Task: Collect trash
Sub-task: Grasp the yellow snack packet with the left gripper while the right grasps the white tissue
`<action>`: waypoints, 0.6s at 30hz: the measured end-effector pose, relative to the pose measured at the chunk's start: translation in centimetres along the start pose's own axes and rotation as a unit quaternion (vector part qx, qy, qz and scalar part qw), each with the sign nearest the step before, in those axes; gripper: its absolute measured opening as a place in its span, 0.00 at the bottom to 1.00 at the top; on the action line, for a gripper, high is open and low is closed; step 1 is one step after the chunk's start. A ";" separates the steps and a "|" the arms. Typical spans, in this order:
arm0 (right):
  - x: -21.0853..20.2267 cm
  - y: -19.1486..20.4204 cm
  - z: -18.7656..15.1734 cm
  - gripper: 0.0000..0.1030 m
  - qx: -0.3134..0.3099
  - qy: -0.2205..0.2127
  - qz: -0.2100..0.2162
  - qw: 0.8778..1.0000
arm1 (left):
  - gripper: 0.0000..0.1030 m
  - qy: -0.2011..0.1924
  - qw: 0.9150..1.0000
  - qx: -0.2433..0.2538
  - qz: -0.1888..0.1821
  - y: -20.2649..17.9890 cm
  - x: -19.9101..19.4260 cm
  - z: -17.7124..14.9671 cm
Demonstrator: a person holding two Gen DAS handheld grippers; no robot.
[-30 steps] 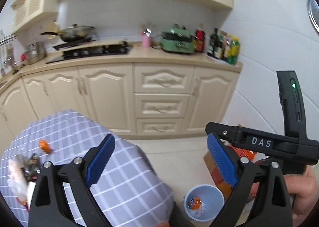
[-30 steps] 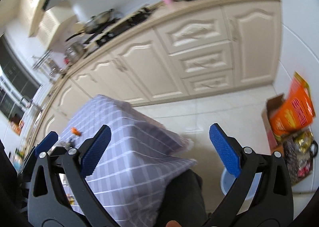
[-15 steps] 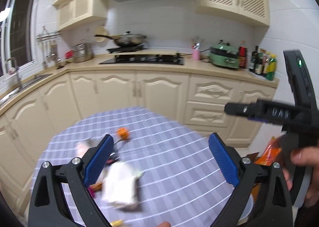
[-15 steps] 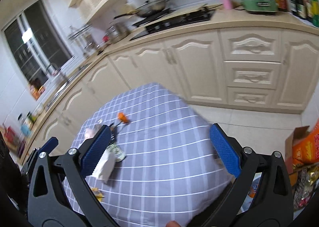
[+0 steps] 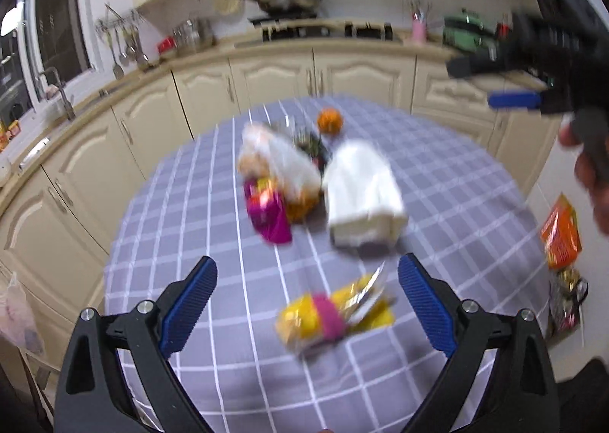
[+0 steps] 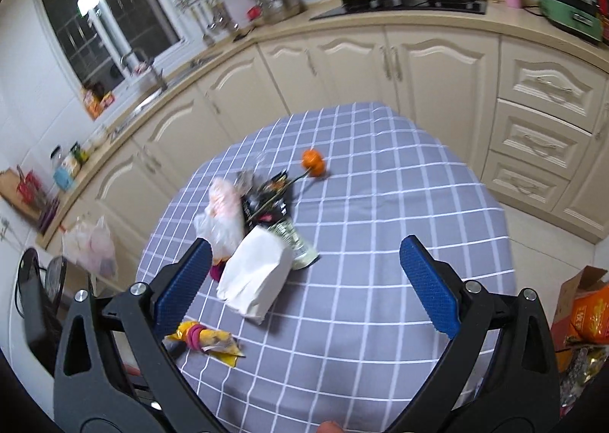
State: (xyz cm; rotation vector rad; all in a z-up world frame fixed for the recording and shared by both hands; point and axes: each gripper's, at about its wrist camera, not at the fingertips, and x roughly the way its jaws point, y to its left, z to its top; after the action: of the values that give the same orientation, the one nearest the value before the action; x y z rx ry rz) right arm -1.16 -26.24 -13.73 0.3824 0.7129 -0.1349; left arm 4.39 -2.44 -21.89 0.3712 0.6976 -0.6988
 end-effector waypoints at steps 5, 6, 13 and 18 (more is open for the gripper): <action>2.3 0.9 -1.0 0.94 -0.012 0.033 -0.002 0.999 | 0.91 0.039 0.999 0.022 -0.015 -0.3 3.3 -1.6; 2.7 1.0 -1.1 0.94 -0.013 0.038 -0.002 0.999 | 0.91 0.042 0.999 0.027 -0.019 -0.4 3.7 -1.8; 7.0 1.9 -2.1 0.94 -0.019 0.088 0.011 0.996 | 0.40 0.064 0.996 0.018 -0.054 -0.7 5.1 -1.5; 10.3 3.6 -2.5 0.78 -0.031 0.116 0.022 0.992 | 0.38 0.063 0.996 -0.027 -0.050 0.8 4.8 -1.5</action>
State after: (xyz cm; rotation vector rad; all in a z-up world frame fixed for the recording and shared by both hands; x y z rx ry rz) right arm 5.99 -21.90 -21.18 0.3566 0.9353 -0.0259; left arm 6.90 -3.31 -26.20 0.3347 0.8580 -0.7554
